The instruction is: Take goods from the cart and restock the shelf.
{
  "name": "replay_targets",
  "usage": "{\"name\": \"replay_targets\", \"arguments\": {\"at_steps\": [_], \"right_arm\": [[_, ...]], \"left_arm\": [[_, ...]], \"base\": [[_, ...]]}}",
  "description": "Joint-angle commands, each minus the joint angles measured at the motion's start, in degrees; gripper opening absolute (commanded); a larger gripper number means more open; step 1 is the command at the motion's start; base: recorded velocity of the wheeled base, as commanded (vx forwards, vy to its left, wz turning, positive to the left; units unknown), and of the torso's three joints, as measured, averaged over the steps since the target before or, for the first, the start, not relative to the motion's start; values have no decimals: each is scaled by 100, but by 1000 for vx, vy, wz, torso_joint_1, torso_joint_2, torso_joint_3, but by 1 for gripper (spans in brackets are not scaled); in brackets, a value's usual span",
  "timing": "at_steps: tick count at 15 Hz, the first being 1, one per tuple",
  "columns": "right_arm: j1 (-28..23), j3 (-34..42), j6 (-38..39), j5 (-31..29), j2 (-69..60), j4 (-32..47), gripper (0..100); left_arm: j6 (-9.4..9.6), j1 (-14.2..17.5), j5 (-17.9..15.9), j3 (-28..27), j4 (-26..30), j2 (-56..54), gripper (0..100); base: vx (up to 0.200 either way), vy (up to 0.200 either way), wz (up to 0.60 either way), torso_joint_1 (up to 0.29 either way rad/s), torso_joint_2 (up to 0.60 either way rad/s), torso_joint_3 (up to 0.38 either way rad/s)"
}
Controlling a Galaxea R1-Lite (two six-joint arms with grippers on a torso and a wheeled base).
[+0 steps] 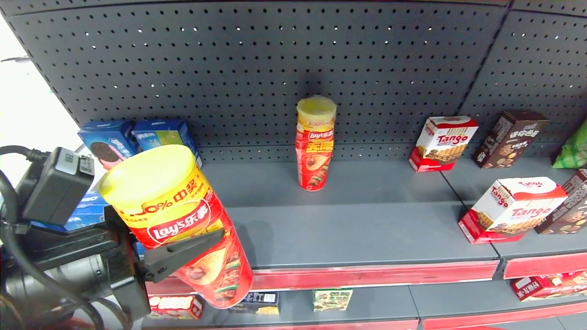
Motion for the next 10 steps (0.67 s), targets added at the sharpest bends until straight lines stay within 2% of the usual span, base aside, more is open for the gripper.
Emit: {"name": "replay_targets", "arguments": {"at_steps": [1, 7, 8, 10], "right_arm": [[1, 1, 0, 1, 0, 11, 100], [1, 1, -17, 1, 0, 11, 100], [1, 1, 0, 1, 0, 11, 100], [1, 1, 0, 1, 0, 11, 100]], "left_arm": [[-3, -4, -7, 0, -16, -4, 0], [-3, 22, 2, 17, -16, -4, 0], [-3, 22, 2, 17, -16, -4, 0], [-3, 22, 2, 35, -16, -4, 0]], "base": [[0, 0, 0, 0, 0, 0], [0, 0, 0, 0, 0, 0], [0, 0, 600, -2, 17, 2], [0, 0, 0, 0, 0, 0]]}}
